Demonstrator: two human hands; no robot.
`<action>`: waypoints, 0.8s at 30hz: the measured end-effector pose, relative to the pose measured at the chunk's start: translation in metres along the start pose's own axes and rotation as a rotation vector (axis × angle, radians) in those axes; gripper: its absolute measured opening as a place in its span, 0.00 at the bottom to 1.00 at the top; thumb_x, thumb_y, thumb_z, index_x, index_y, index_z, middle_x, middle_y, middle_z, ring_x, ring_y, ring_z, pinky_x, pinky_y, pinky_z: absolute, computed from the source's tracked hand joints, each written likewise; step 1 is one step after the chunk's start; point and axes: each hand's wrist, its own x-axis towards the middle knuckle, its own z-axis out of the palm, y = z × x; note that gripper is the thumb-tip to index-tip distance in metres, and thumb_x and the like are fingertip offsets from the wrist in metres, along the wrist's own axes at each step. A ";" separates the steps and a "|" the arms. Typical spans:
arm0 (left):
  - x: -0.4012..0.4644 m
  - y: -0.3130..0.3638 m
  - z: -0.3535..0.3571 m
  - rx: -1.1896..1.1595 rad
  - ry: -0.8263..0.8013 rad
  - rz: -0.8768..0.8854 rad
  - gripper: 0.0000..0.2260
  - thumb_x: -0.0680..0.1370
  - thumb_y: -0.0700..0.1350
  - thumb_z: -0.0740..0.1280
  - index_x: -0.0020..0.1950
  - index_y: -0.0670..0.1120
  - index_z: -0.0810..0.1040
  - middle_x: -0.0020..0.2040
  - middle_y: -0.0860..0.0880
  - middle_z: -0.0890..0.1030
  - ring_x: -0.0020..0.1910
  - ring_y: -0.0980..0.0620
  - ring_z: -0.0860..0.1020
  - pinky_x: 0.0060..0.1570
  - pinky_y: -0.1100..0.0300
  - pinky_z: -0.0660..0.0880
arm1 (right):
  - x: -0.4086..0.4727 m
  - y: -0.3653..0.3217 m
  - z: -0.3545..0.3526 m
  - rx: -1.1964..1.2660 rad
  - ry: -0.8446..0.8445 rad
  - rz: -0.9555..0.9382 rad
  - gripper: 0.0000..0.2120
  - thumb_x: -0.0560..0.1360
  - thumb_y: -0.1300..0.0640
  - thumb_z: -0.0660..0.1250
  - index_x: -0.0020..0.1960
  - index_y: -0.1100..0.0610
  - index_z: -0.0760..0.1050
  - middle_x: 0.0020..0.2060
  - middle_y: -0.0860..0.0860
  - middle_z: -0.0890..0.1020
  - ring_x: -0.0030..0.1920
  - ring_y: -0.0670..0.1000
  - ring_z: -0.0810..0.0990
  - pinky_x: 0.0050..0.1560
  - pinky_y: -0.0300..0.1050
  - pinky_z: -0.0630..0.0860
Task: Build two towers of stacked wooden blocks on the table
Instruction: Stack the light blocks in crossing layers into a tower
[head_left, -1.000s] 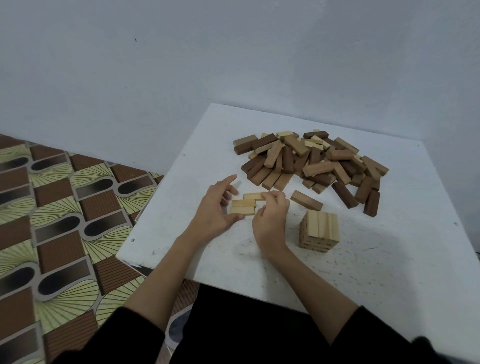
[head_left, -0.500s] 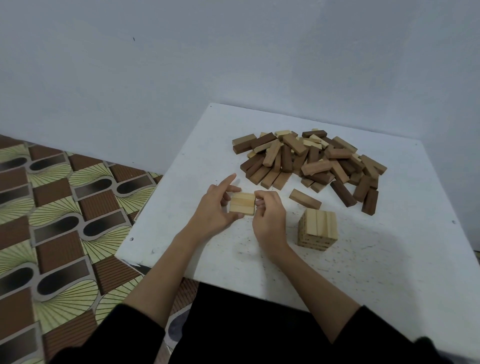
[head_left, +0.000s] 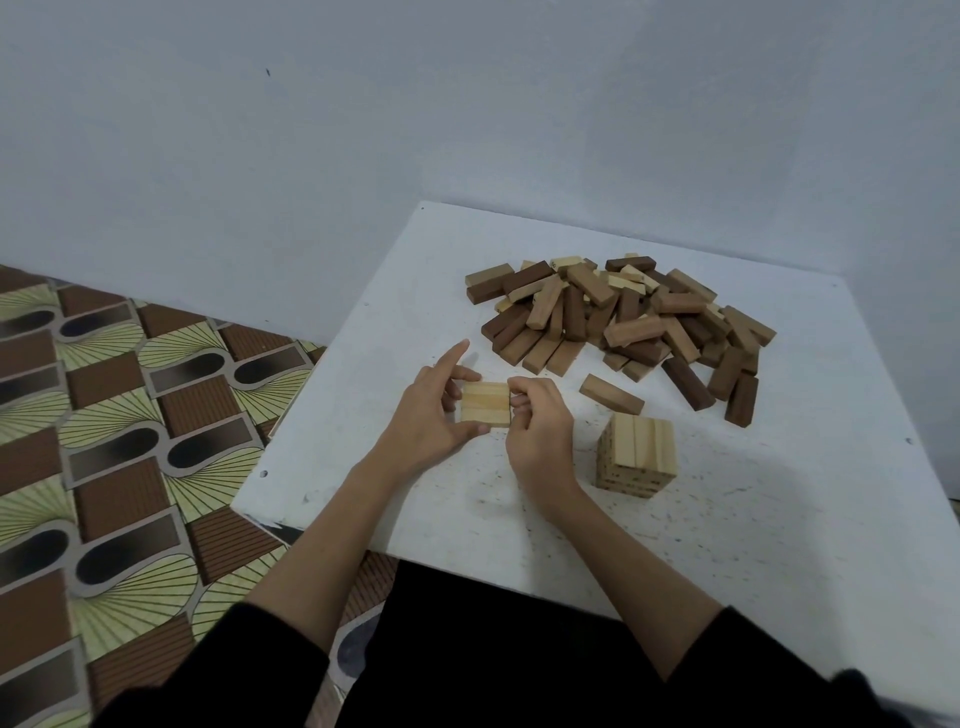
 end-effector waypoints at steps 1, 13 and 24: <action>0.000 0.000 0.000 -0.001 0.000 0.001 0.43 0.64 0.40 0.79 0.75 0.48 0.61 0.55 0.53 0.77 0.45 0.56 0.70 0.44 0.72 0.68 | 0.000 0.000 0.000 0.001 0.000 0.003 0.18 0.69 0.78 0.56 0.54 0.68 0.76 0.47 0.60 0.77 0.47 0.55 0.76 0.49 0.28 0.69; 0.000 0.000 0.001 -0.011 0.023 -0.025 0.43 0.65 0.40 0.79 0.75 0.48 0.61 0.53 0.53 0.76 0.45 0.56 0.70 0.44 0.74 0.68 | 0.001 -0.003 -0.005 0.043 -0.065 0.067 0.21 0.69 0.78 0.58 0.59 0.67 0.74 0.51 0.58 0.75 0.48 0.52 0.73 0.50 0.37 0.74; 0.000 -0.003 -0.002 -0.022 -0.009 -0.029 0.45 0.65 0.40 0.79 0.75 0.48 0.58 0.56 0.51 0.76 0.45 0.55 0.70 0.44 0.74 0.68 | -0.001 -0.003 -0.007 0.055 -0.168 0.040 0.26 0.67 0.76 0.63 0.65 0.68 0.70 0.58 0.59 0.74 0.52 0.55 0.71 0.48 0.23 0.66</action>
